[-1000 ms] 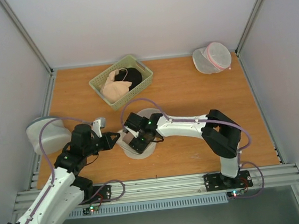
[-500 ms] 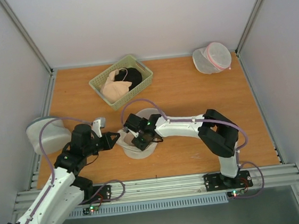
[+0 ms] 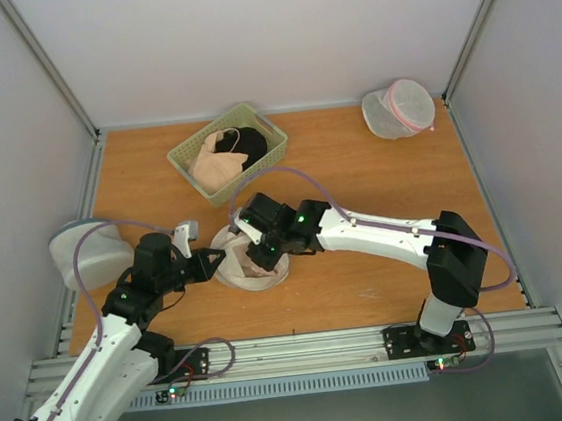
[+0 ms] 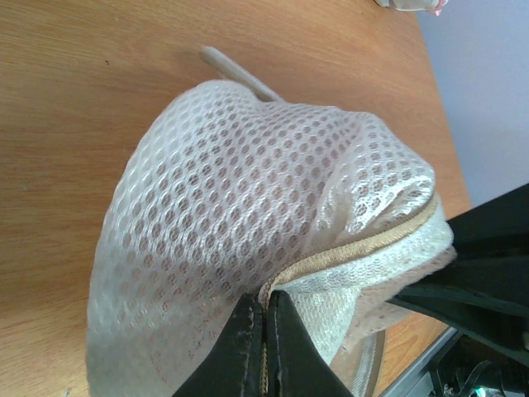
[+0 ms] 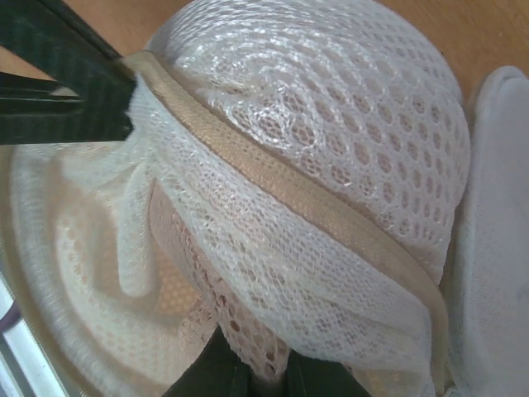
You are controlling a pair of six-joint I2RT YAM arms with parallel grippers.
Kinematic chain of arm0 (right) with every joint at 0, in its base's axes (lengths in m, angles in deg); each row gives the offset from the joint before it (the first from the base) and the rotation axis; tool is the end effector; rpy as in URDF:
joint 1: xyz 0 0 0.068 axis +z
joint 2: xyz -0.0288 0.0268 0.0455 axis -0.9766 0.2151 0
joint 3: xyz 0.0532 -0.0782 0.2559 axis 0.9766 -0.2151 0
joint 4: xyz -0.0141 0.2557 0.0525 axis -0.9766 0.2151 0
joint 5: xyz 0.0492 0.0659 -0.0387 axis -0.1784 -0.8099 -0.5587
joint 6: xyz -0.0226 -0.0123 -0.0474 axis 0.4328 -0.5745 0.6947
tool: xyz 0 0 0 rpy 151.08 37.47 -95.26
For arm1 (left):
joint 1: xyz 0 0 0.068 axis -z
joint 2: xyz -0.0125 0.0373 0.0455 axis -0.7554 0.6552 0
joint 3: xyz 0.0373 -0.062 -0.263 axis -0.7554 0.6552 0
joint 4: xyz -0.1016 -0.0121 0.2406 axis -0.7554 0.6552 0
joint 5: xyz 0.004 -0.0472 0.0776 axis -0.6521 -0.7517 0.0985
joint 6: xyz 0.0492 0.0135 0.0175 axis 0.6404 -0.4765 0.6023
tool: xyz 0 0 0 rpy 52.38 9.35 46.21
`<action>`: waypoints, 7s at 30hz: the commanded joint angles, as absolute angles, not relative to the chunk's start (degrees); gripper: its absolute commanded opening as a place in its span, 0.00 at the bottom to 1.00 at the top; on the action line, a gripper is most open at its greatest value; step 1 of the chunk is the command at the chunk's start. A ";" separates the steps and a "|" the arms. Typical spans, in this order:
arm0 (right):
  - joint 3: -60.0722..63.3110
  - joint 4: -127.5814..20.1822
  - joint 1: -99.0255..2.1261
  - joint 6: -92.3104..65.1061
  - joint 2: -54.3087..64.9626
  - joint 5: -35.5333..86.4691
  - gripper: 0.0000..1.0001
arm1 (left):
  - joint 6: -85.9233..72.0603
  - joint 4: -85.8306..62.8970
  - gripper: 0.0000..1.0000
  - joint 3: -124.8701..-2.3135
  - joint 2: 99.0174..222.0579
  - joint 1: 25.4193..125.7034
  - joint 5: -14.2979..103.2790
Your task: Unzip the laundry bag and remove the bra
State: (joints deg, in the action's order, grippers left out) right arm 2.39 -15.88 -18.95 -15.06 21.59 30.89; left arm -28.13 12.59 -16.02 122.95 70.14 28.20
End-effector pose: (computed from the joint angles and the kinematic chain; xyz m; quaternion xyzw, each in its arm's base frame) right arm 0.1862 0.3080 0.2495 -0.4148 0.8705 0.1612 0.2102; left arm 0.1353 -0.0680 0.2164 0.0089 0.8729 -0.3720 0.3156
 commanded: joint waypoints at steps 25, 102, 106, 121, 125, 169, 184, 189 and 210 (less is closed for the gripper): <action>1.89 -5.85 -23.04 0.48 0.65 18.57 0.01 | -28.44 10.20 0.01 -15.43 123.37 69.19 31.39; 42.52 -9.71 -41.28 -13.56 35.20 51.62 0.98 | -28.90 9.12 0.01 -14.64 121.71 68.49 31.51; 20.26 -14.87 -41.40 -17.03 19.77 50.59 0.98 | -29.17 9.05 0.01 -14.53 121.33 68.49 31.39; -22.78 -24.26 -40.58 -36.27 5.90 29.21 0.85 | -29.28 8.72 0.01 -14.44 120.82 68.58 30.95; -26.46 -27.54 -40.57 -37.60 7.89 27.89 0.80 | -29.23 8.74 0.01 -14.44 120.74 68.57 31.02; -24.03 -30.01 -41.15 -30.88 7.43 35.56 0.01 | -30.17 6.33 0.01 -14.43 123.03 69.07 26.20; -10.04 -14.87 -41.14 -23.22 -1.66 55.81 0.01 | -36.69 -13.25 0.01 -22.05 135.58 72.07 19.60; -4.17 -10.89 -40.93 -21.50 -3.73 59.31 0.01 | -36.26 -15.40 0.01 -27.70 140.57 72.75 20.69; 1.77 -6.58 -24.12 -20.19 3.56 69.08 0.01 | -30.97 -5.32 0.66 -21.67 148.28 76.29 29.85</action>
State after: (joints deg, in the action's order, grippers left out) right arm 3.28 -5.02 -29.68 -18.73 0.63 66.58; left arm -36.13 -8.24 -26.32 151.19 76.46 26.51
